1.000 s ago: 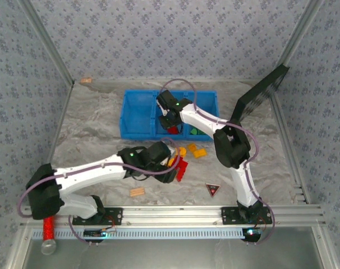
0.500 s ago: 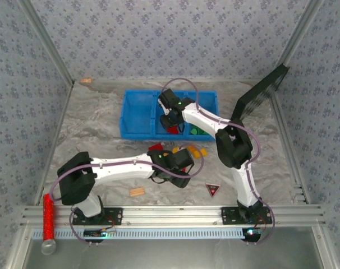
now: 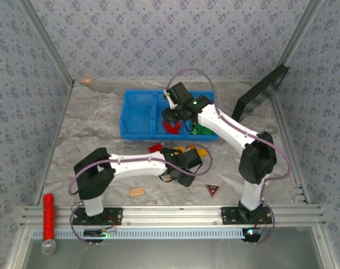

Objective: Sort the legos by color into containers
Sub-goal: Pick up the lego from the middle-left of the table.

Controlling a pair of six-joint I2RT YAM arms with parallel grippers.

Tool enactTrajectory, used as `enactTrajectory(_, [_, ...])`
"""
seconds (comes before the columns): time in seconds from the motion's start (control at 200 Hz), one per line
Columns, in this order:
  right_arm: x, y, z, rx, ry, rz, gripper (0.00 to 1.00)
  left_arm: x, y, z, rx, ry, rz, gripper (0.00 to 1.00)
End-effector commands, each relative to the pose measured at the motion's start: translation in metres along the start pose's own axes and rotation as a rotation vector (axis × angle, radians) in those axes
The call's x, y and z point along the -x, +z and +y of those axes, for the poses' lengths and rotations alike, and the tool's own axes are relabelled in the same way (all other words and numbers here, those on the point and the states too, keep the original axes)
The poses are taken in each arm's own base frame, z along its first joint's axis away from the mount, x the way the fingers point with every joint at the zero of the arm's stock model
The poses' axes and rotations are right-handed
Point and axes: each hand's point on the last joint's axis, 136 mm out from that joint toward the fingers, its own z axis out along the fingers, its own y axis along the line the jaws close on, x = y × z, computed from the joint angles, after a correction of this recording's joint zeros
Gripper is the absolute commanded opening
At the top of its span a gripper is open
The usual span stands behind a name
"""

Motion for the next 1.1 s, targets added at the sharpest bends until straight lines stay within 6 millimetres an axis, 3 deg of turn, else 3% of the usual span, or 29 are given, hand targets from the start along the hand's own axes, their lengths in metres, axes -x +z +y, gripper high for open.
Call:
enactTrajectory(0.0, [-0.014,-0.026,0.008,0.037,0.015,0.023,0.53,-0.004,0.007,0.003,0.044,0.002,0.037,0.62])
enactTrajectory(0.14, [-0.027,-0.048,0.012,0.048,0.004,0.028,0.54,-0.007,0.017,0.001,0.049,0.002,0.064,0.62])
enactTrajectory(0.355, [-0.044,-0.069,0.000,0.013,0.031,0.023,0.55,-0.015,0.030,0.004,0.084,-0.005,0.125,0.58])
enactTrajectory(0.59, [-0.055,-0.080,-0.015,-0.018,0.066,0.012,0.55,-0.018,0.041,0.005,0.109,0.001,0.170,0.46])
enactTrajectory(0.715, [-0.059,-0.085,-0.021,-0.028,0.078,0.009,0.55,-0.018,0.040,0.007,0.119,-0.002,0.170,0.32])
enactTrajectory(0.935, [-0.084,-0.109,-0.037,-0.060,0.121,0.024,0.57,-0.015,0.025,0.013,0.125,-0.031,0.143,0.15])
enactTrajectory(1.094, [-0.117,-0.139,-0.061,-0.087,0.247,0.013,0.60,0.004,-0.014,0.021,0.061,-0.079,0.060,0.11])
